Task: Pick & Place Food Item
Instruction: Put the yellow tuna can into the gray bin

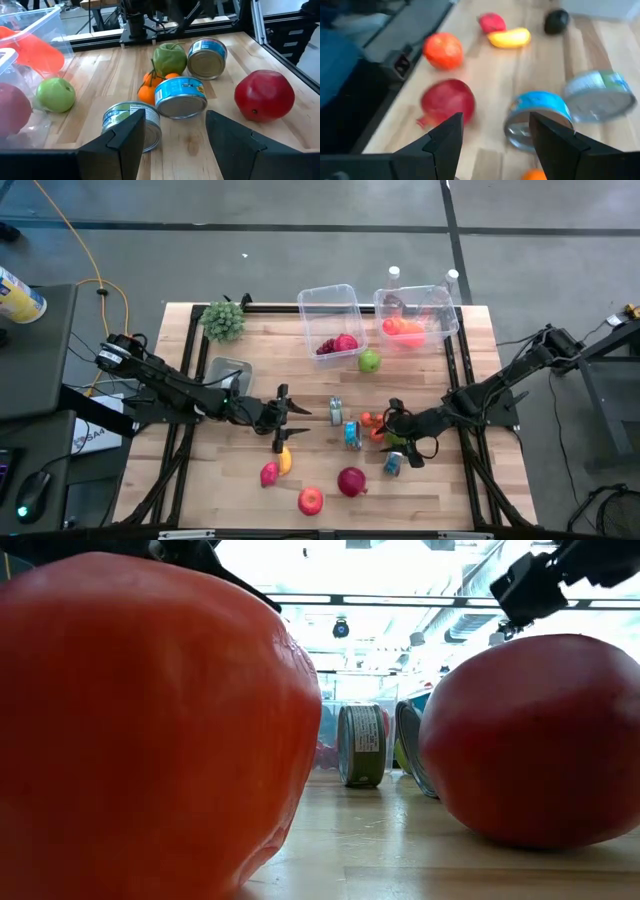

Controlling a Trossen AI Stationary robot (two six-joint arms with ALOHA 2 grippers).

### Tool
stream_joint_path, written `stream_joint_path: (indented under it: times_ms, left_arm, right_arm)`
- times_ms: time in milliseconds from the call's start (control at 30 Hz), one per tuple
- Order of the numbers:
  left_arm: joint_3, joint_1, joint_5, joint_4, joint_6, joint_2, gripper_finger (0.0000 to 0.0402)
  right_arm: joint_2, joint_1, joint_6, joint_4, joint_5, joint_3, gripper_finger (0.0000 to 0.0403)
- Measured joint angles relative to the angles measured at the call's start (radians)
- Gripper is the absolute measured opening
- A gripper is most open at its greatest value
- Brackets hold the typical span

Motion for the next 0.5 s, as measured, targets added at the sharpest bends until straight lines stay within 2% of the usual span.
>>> stream_joint_path:
  times_ms: [400,500]
  left_arm:
    - [-0.001,-0.005,-0.006,-0.001,-0.031,0.000,0.0199]
    - [-0.001,-0.002,-0.019,-0.015,-0.029,-0.001,0.0199]
  right_arm:
    - [0.000,0.000,-0.003,-0.157,0.142,0.000,0.0215]
    - [0.000,0.000,0.005,-0.199,0.150,0.000,0.0215]
